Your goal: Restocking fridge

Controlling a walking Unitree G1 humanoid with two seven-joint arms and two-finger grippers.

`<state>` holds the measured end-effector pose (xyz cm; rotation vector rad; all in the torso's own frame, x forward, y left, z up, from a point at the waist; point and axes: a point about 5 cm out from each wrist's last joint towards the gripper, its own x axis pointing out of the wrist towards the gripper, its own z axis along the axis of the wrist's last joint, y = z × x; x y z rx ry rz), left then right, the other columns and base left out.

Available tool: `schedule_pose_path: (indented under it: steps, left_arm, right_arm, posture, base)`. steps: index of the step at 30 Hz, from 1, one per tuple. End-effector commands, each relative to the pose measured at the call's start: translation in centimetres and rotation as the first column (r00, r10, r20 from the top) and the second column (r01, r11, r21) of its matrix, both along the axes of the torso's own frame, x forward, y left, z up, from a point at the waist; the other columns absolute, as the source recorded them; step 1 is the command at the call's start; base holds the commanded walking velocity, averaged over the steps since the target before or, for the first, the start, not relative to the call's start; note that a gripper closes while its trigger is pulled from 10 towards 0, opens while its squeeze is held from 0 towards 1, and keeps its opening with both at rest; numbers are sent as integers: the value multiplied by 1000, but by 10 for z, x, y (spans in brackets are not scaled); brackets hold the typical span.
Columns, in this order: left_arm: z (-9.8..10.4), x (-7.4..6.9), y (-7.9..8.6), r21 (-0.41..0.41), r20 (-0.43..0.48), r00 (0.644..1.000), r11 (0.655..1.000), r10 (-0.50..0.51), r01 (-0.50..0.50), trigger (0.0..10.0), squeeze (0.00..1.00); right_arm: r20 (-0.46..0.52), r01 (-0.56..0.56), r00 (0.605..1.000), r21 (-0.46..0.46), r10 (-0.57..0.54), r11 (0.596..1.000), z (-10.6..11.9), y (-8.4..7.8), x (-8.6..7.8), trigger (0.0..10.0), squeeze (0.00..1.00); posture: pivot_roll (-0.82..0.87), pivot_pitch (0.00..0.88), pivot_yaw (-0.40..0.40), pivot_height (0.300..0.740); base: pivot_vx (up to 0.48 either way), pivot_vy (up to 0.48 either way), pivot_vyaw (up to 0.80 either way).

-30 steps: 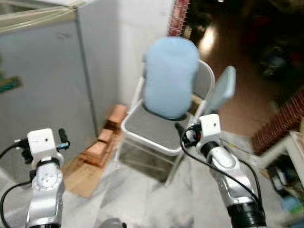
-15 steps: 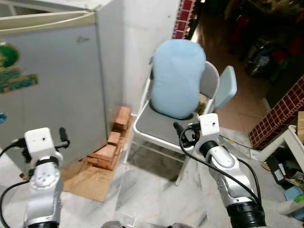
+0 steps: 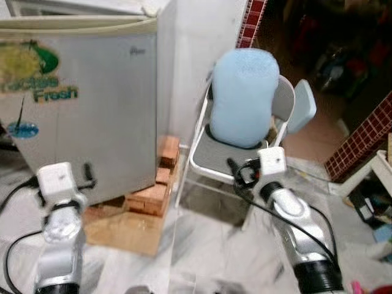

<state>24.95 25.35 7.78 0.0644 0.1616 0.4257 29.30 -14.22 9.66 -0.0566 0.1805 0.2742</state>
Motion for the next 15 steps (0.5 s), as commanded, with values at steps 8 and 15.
schedule_pose_path:
  steps: [8, 15]
  left_arm:
    - [1, 5, -14, -23, 11, 998, 998, -55, 55, 10000, 0]
    - [0, 5, -15, -28, 11, 998, 998, -55, 55, 10000, 0]
  right_arm:
    - [-6, 22, 1000, -16, -22, 1000, 0, -9, -2, 10000, 0]
    - [-6, 19, 1000, -18, -19, 1000, 0, -9, -2, 10000, 0]
  posture:
    - [44, 0, -55, 740]
    - [44, 0, -55, 740]
  base:
    - [0, 480, -800]
    - [0, 480, -675]
